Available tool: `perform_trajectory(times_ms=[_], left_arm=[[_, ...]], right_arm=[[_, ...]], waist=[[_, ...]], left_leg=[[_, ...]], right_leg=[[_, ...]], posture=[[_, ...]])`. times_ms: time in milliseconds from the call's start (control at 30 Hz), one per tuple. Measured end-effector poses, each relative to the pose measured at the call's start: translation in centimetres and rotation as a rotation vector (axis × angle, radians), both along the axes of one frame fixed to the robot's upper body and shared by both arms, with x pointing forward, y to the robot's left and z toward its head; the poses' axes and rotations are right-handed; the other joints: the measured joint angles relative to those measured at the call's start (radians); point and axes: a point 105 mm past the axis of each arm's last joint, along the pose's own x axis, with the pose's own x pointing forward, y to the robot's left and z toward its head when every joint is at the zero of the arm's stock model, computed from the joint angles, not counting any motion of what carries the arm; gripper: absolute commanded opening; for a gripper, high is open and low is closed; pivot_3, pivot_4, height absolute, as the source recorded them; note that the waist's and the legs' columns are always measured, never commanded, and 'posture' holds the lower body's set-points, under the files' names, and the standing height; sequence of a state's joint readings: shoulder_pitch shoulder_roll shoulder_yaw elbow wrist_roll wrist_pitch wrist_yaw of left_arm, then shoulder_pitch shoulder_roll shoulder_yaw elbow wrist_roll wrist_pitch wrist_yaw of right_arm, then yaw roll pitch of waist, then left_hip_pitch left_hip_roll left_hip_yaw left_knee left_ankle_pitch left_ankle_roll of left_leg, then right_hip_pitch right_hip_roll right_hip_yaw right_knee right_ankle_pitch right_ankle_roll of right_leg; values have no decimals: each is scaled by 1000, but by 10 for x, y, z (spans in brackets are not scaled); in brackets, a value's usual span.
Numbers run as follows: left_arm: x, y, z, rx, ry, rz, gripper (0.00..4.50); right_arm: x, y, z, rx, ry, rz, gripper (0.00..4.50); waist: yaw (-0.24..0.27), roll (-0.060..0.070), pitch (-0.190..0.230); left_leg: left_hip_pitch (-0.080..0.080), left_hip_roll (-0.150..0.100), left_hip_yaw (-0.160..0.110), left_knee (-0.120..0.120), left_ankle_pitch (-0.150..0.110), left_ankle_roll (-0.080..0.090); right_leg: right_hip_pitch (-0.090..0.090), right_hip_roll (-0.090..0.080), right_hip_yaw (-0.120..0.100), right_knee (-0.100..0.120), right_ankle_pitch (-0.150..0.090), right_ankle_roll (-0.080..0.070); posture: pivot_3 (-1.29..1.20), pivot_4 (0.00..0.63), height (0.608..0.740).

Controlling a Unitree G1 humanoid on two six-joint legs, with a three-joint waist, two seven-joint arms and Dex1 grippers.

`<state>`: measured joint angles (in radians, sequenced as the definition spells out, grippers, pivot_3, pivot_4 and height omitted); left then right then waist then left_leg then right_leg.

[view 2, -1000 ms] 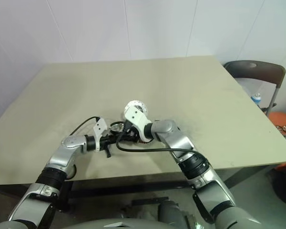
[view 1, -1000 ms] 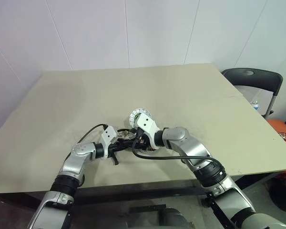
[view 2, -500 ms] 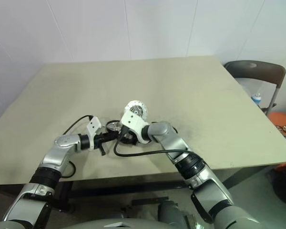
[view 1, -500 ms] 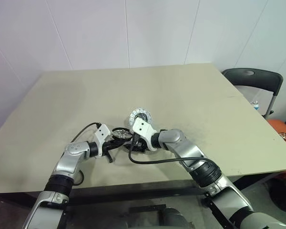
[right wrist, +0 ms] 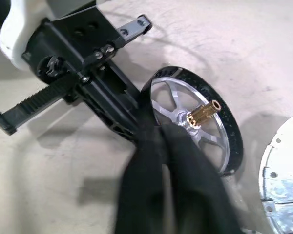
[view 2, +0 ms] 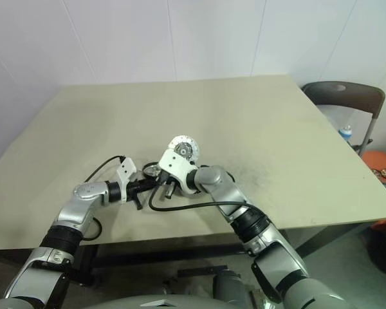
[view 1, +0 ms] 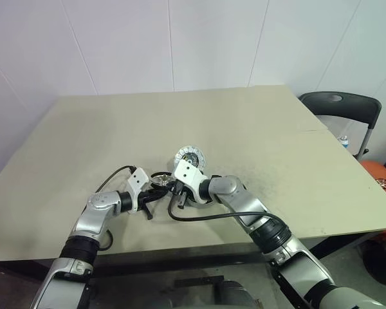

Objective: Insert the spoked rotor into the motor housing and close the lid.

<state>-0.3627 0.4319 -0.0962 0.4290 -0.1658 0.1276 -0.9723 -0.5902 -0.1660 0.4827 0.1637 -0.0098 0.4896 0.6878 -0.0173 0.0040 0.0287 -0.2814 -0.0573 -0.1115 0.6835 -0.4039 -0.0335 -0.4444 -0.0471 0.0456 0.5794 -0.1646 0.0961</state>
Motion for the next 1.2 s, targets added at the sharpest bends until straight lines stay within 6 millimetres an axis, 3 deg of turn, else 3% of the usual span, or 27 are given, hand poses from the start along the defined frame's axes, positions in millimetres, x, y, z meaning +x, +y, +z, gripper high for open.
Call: perform_trajectory(times_ms=[300,400,600,800,900,1100,1200], left_arm=[[0,0,0,-1,0,0,0],[0,0,0,-1,0,0,0],[0,0,0,-1,-1,1,0],[0,0,0,-1,0,1,0],[0,0,0,-1,-1,1,0],[0,0,0,0,-3,5,0],[1,1,0,1,-5,9,0]], right_arm=[[1,-1,0,-2,-4,-8,12],[1,-1,0,-2,-2,-4,556],[0,2,1,3,-2,1,2613],[1,1,-8,-47,-22,1,2613],[1,2,-14,-81,-44,4,2018],[3,6,-14,-89,-81,14,30],[4,5,-16,-100,-86,6,30]], waist=[[0,0,0],[0,0,0],[0,0,0],[-1,0,0],[-1,0,0],[-1,0,0],[-1,0,0]], left_leg=[[0,0,0,0,0,0],[0,0,0,0,0,0],[0,0,0,0,0,0],[0,0,0,0,0,0],[0,0,0,0,0,0],[0,0,0,0,0,0],[0,0,0,0,0,0]], right_leg=[[0,0,0,0,0,0],[0,0,0,0,0,0],[0,0,0,0,0,0],[0,0,0,0,0,0],[0,0,0,0,0,0],[0,0,0,0,0,0],[0,0,0,0,0,0]], posture=[[0,0,740],[0,0,740],[0,0,740],[0,0,740],[0,0,740],[0,0,740],[0,0,740]])
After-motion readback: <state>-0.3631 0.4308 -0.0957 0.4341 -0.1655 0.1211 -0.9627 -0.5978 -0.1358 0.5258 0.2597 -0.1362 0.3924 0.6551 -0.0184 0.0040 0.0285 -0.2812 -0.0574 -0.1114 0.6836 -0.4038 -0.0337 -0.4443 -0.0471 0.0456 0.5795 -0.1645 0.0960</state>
